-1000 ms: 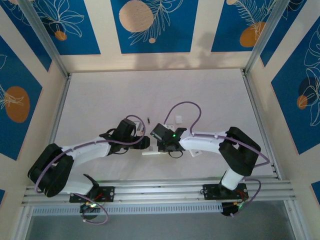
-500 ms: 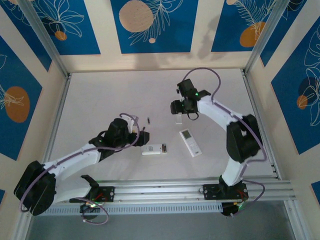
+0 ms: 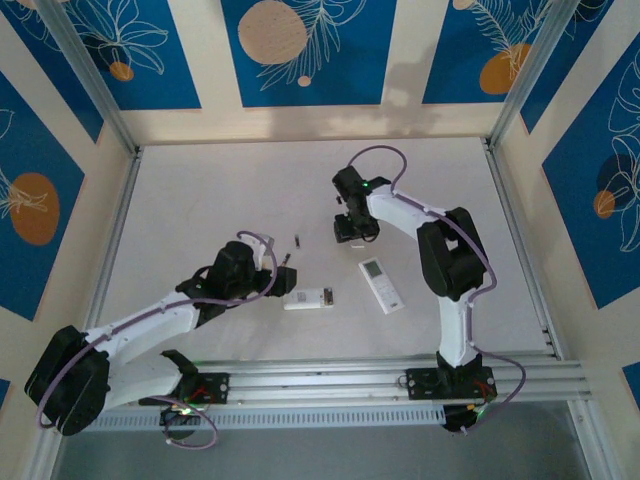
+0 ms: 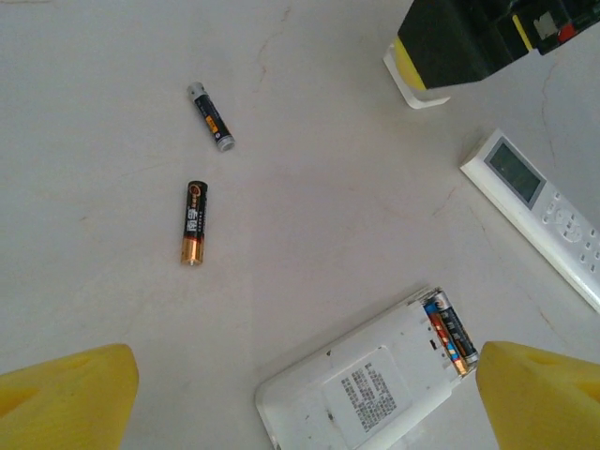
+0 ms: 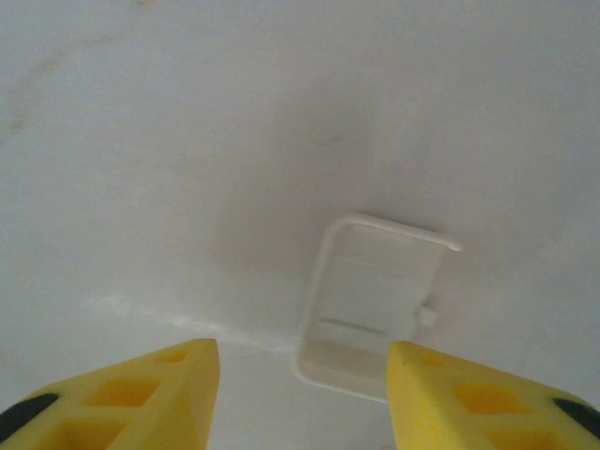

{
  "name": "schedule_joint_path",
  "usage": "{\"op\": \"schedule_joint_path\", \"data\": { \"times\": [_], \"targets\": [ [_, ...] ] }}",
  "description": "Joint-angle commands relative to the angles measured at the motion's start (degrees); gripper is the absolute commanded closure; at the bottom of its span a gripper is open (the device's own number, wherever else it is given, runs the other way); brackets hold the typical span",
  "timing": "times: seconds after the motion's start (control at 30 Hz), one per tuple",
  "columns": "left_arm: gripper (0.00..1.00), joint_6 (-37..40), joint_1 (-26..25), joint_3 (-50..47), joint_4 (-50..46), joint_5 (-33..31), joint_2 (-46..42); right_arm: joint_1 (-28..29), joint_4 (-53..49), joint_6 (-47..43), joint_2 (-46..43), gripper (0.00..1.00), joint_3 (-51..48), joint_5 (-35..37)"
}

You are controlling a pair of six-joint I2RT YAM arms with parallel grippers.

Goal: Load the batteries into the remote control

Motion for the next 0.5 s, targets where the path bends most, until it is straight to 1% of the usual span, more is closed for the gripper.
{"op": "schedule_joint_path", "data": {
  "times": [0.0,0.27,0.33,0.4,0.47],
  "targets": [
    [0.07,0.30,-0.35,-0.84,0.83,-0.33,-0.65,0.86,-1.59,0.17,3.25,0.54,2.62,1.73],
    [0.06,0.38,-0.40,-1.56,1.67,-0.53,-1.94,1.34,-1.40,0.52,5.99,0.67,3.28,5.45],
    [0.06,0.73,-0.39,-1.76,2.59,-0.35,-2.13,1.48,-0.88,0.22,5.56,0.74,2.54,5.59],
    [0.05,1.44,-0.34,-2.36,4.56,-0.07,-2.46,1.49,-0.52,0.18,4.53,0.85,1.98,5.33],
    [0.06,3.53,-0.34,-3.43,9.34,1.12,-2.99,1.37,0.00,0.38,1.78,0.94,1.35,3.83]
  ]
}}
